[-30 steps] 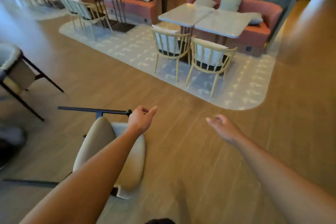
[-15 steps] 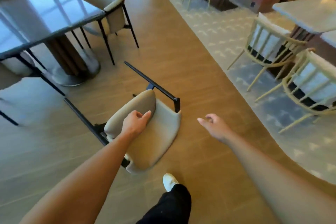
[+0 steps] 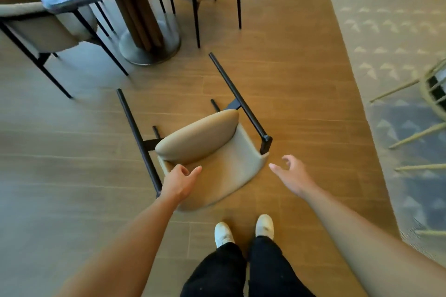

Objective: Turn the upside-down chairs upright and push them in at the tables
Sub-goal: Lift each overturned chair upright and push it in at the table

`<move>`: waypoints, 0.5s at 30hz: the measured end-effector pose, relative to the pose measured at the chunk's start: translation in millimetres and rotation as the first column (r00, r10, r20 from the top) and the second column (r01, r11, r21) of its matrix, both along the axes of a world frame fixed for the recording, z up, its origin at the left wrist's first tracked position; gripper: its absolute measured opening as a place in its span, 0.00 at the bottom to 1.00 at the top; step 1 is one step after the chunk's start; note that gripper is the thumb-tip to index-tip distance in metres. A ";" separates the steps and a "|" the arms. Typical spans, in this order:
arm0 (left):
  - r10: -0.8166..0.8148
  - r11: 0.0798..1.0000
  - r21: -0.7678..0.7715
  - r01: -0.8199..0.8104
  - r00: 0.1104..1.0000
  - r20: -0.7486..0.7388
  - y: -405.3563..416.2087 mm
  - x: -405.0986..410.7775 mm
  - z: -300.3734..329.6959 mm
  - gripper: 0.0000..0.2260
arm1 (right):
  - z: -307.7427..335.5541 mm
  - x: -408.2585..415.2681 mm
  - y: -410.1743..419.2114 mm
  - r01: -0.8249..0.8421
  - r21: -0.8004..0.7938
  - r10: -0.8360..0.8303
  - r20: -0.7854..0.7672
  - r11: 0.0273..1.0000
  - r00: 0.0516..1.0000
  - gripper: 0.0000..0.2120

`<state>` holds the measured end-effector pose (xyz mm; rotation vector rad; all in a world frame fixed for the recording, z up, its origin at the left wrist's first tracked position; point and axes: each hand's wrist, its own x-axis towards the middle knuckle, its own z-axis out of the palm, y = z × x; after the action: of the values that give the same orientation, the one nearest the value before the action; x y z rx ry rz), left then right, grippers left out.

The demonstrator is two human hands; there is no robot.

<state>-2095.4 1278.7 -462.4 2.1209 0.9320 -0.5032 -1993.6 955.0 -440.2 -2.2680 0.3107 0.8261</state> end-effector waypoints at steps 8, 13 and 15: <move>0.246 0.969 0.064 -0.240 0.960 -0.133 11.8 -26.6 -77.4 0.24 | -104.5 47.9 21.1 -0.118 0.015 0.119 -0.062 0.993 0.991 0.35; 0.388 0.920 0.140 -0.367 0.903 -0.184 30.1 -39.9 -154.4 0.22 | -178.3 75.0 31.5 -0.157 -0.032 0.153 -0.089 0.987 0.984 0.33; 0.427 0.903 0.153 -0.401 0.873 -0.235 34.3 -50.1 -187.3 0.23 | -203.4 82.5 34.2 -0.173 -0.059 0.167 -0.102 0.983 0.981 0.32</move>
<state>-2145.5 1313.0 -649.6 1.8856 1.5522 -0.5301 -1911.1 989.3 -643.6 -2.3459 0.1928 1.0303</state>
